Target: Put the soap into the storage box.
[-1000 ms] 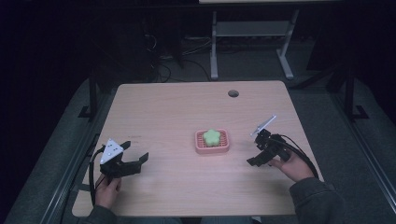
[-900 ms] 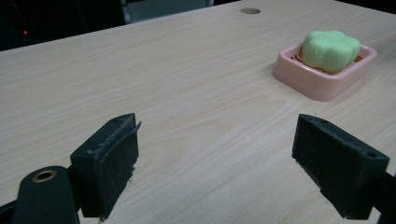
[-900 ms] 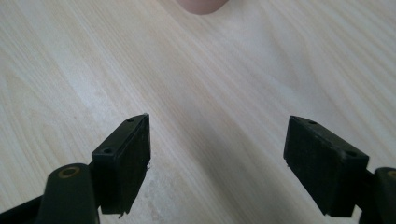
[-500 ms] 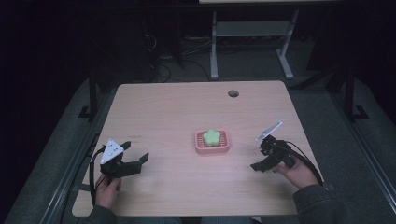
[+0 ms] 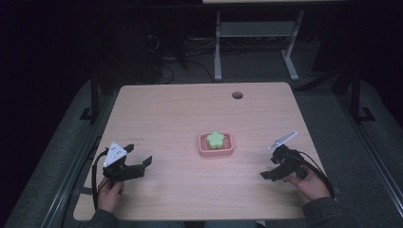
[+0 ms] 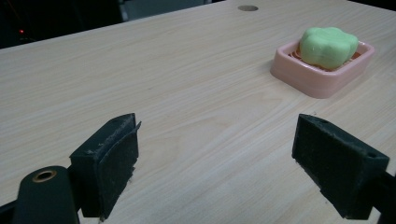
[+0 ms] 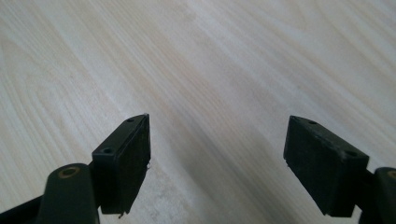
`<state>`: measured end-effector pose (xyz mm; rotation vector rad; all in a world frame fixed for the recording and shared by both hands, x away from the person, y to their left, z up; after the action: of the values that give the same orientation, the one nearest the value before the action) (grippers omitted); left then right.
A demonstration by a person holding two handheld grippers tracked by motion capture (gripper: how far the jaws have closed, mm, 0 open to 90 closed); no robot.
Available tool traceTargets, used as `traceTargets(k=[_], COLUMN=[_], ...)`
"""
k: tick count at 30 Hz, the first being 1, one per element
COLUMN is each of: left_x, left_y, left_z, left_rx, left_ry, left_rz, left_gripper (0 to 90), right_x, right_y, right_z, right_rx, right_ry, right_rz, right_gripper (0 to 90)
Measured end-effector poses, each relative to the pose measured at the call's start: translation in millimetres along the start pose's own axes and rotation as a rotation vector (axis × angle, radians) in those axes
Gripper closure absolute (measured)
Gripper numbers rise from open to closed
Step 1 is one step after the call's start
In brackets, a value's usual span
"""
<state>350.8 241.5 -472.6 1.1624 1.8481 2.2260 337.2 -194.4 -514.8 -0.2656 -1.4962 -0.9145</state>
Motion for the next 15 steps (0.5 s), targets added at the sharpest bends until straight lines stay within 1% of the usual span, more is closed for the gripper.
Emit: traceTargets(k=[9,12,14,15], left_x=[-1.9,-2.0,-2.4,-2.7], left_y=[-0.3,-0.4,-0.6,-0.5], left_z=[-2.5,-2.5,-2.7,-2.9], left_rx=[-0.004,-0.011,-0.012,-0.011], left_ry=[-0.008,-0.009,-0.009,-0.011], left_rz=[0.004,0.008,0.01,0.009], left_gripper=[14.3,14.3,14.3,14.3], right_x=[-1.7,-1.6,-2.6,-3.4], right_y=[-11.4,-14.4,-17.0,-18.3], right_z=[5.0,7.7,8.7,9.3], right_rx=[-0.006,-0.006,-0.011,-0.023], right_ry=[-0.004,-0.004,-0.004,0.0], right_rz=[-0.022,-0.04,-0.054,-0.062], right_gripper=[22.6,22.6,22.5,22.5])
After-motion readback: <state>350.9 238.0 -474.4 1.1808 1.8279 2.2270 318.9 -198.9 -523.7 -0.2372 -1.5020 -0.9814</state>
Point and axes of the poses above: each handheld gripper's, and its own axes: x roughly backward along the jaws, y roughly out of its top, z roughly to its left, the point moved 9 cm from there along -x, roughly forward along the jaws, and after that the axes turned 5 degrees about z, right-handed, at the moved point
